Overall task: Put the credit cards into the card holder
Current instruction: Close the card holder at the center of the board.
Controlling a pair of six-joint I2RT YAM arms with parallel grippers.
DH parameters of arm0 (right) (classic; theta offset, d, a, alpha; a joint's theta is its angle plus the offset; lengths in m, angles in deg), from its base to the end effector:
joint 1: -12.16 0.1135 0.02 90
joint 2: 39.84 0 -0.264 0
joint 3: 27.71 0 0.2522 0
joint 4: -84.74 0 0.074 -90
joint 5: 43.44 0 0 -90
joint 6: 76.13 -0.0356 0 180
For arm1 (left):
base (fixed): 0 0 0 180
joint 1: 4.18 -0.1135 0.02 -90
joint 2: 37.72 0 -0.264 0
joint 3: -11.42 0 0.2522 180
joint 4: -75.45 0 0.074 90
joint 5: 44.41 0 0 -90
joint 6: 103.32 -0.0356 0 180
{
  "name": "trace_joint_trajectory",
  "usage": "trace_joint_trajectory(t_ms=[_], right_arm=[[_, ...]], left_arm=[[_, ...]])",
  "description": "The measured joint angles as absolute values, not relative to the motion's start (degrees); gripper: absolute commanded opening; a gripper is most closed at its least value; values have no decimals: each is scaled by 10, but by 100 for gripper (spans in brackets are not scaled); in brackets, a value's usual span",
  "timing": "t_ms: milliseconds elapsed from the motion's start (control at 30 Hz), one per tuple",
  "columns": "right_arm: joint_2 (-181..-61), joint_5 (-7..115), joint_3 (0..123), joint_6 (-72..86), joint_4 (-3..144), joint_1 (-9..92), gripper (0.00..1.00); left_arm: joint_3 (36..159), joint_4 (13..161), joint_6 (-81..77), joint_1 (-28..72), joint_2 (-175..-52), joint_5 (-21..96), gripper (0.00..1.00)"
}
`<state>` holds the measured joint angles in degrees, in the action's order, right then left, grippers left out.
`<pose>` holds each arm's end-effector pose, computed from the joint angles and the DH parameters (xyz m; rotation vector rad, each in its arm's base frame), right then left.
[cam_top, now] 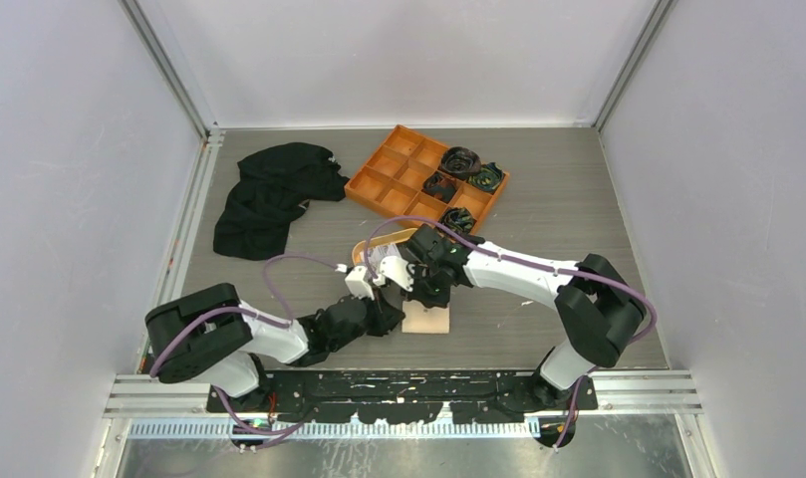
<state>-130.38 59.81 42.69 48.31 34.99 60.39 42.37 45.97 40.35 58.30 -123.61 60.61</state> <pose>0.1915 0.2267 0.1886 -1.8903 2.0618 0.3820 0.1208 -0.2120 0.1238 -0.0133 2.1544 -1.0010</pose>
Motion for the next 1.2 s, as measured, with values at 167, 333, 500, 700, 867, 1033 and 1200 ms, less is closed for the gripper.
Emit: trace_joint_trajectory(t_ms=[167,333,500,700,867,1033,1200], right_arm=[[-1291,615,417,479,368,589,4],[-1268,635,402,483,377,577,4],[-1261,651,386,494,385,577,5],[-1262,658,383,498,390,577,6],[-1265,658,383,497,393,578,8],[-1266,659,382,500,388,578,9],[-1266,660,382,513,379,578,10]], left_arm=[[370,419,408,592,-1213,606,21],[353,409,407,592,-1203,605,30],[353,377,413,592,-1212,601,32],[354,311,429,592,-1280,594,28],[356,245,447,592,-1329,588,20],[356,217,454,592,-1344,586,17],[356,218,460,592,-1344,586,17]])
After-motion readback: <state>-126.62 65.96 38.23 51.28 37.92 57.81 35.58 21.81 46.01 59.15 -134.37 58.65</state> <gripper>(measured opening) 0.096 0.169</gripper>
